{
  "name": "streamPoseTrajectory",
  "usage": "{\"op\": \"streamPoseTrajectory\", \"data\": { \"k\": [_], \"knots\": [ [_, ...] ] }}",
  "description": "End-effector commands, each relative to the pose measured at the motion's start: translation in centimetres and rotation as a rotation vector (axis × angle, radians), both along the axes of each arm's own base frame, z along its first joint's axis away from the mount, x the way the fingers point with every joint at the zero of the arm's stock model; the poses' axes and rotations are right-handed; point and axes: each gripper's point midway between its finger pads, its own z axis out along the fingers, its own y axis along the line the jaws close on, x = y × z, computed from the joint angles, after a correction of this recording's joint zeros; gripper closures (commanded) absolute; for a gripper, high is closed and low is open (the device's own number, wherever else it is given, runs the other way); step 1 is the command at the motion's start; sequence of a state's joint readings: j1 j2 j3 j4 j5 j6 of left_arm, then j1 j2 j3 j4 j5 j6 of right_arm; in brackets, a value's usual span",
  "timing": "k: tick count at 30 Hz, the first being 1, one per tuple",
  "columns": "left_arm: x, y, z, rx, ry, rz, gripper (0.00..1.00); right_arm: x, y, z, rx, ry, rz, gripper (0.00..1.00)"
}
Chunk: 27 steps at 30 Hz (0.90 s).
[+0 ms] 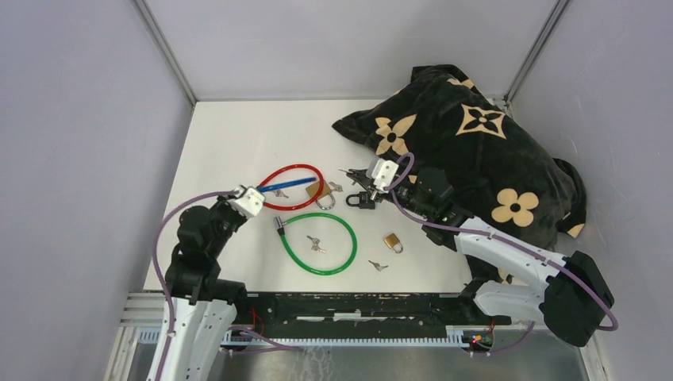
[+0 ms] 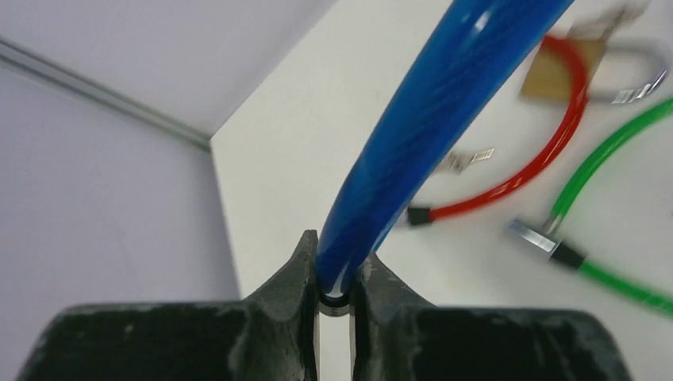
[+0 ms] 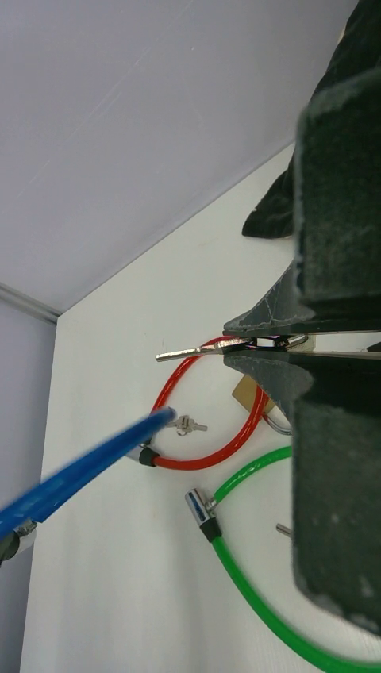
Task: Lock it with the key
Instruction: Place the lock at the center of the board.
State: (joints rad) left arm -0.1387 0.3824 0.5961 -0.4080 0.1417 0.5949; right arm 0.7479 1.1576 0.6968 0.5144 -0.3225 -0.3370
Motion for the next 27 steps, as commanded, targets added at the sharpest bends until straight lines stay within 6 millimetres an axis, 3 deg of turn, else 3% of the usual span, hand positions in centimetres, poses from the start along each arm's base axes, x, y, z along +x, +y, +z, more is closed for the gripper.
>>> {"op": "streamPoseTrajectory", "data": {
  "k": [1,5,9,10,13,14,15,16,18,19,20,24,27],
  "knots": [
    [-0.8,6.1,-2.5,0.633,0.036,0.087,0.98,-1.5,0.6,2.8,0.079,-0.012,0.074,1.0],
    [-0.8,9.9,-2.7,0.817,0.06,0.261,0.98,-3.1,1.7,2.8,0.115,0.004,0.158,1.0],
    [-2.9,9.6,-5.7,0.858,0.152,0.171,0.98,-4.3,3.2,2.8,0.124,0.013,0.214,1.0],
    [-3.4,9.4,-6.9,0.882,0.169,0.133,0.98,-4.6,3.8,2.8,0.125,0.02,0.23,1.0],
    [-5.7,9.9,-12.9,1.043,0.348,-0.01,0.98,-5.5,6.3,2.6,0.117,0.045,0.285,1.0],
    [-6.7,10.4,-14.6,1.098,0.419,-0.049,0.94,-5.7,7.1,2.7,0.118,0.05,0.298,1.0],
    [-7.5,10.6,-15.7,1.135,0.466,-0.088,0.82,-5.9,8.0,2.3,0.111,0.066,0.306,1.0],
    [-8.1,10.6,-15.9,1.14,0.486,-0.113,0.61,-5.9,8.9,2.0,0.11,0.088,0.311,1.0],
    [-9.4,9.8,-15.6,1.141,0.508,-0.214,0.22,-6.0,10.5,1.4,0.118,0.153,0.326,1.0],
    [-10.2,9.2,-15.0,1.139,0.505,-0.275,0.11,-5.9,11.5,1.0,0.124,0.193,0.334,1.0],
    [-10.8,8.4,-14.4,1.136,0.499,-0.341,0.05,-5.9,12.4,0.6,0.129,0.227,0.341,1.0],
    [-12.1,6.4,-10.5,1.122,0.448,-0.498,0.0,-5.5,17.5,-1.7,0.153,0.43,0.384,1.0],
    [-12.2,4.5,-7.1,0.987,0.438,-0.539,0.0,-5.2,21.9,-5.7,0.144,0.612,0.404,1.0]
  ]
}}
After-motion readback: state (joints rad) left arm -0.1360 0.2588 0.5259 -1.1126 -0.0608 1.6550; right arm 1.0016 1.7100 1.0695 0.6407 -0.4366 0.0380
